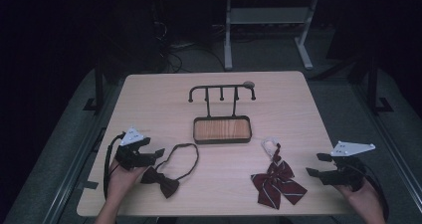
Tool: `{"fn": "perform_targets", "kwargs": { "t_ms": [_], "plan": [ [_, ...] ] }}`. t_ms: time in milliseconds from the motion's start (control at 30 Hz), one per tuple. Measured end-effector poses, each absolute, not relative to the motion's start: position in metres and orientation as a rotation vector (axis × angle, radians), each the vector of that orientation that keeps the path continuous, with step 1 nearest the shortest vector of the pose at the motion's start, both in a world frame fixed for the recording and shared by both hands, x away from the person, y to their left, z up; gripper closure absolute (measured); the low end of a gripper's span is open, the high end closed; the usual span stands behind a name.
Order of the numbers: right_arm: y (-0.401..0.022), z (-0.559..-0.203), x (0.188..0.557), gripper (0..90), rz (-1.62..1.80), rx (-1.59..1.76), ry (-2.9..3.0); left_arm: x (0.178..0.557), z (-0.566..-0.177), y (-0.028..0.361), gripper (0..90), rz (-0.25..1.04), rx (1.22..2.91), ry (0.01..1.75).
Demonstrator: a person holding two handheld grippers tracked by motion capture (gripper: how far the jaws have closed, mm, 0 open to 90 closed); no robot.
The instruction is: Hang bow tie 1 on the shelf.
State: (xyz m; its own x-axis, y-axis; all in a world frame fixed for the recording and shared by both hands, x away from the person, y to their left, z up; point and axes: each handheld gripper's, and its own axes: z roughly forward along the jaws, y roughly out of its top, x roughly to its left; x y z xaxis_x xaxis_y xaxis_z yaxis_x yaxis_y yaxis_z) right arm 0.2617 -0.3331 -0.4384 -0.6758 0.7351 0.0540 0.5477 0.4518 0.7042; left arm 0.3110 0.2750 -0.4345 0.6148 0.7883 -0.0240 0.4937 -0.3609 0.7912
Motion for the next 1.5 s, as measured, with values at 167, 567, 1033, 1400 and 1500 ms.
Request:
{"fn": "perform_targets", "kwargs": {
  "t_ms": [167, 567, 1033, 1400, 1500],
  "plan": [
    [-0.331, -0.439, 0.262, 29.4, 1.039, 1.104, 2.451, 0.311, -0.435, 0.275, 27.2, 0.454, 2.042, 1.006],
    [-0.317, -0.441, 0.265, 28.9, 1.009, 1.083, 2.497, 0.310, -0.434, 0.276, 27.1, 0.456, 2.043, 0.992],
    [-0.314, -0.438, 0.264, 28.6, 1.009, 1.075, 2.492, 0.310, -0.433, 0.277, 27.1, 0.457, 2.037, 0.988],
    [-0.301, -0.426, 0.267, 28.4, 0.965, 1.019, 2.502, 0.310, -0.432, 0.278, 26.5, 0.445, 2.034, 0.999],
    [-0.296, -0.419, 0.270, 28.3, 0.965, 0.998, 2.507, 0.311, -0.433, 0.279, 26.5, 0.444, 2.023, 1.012]
  ]
}}
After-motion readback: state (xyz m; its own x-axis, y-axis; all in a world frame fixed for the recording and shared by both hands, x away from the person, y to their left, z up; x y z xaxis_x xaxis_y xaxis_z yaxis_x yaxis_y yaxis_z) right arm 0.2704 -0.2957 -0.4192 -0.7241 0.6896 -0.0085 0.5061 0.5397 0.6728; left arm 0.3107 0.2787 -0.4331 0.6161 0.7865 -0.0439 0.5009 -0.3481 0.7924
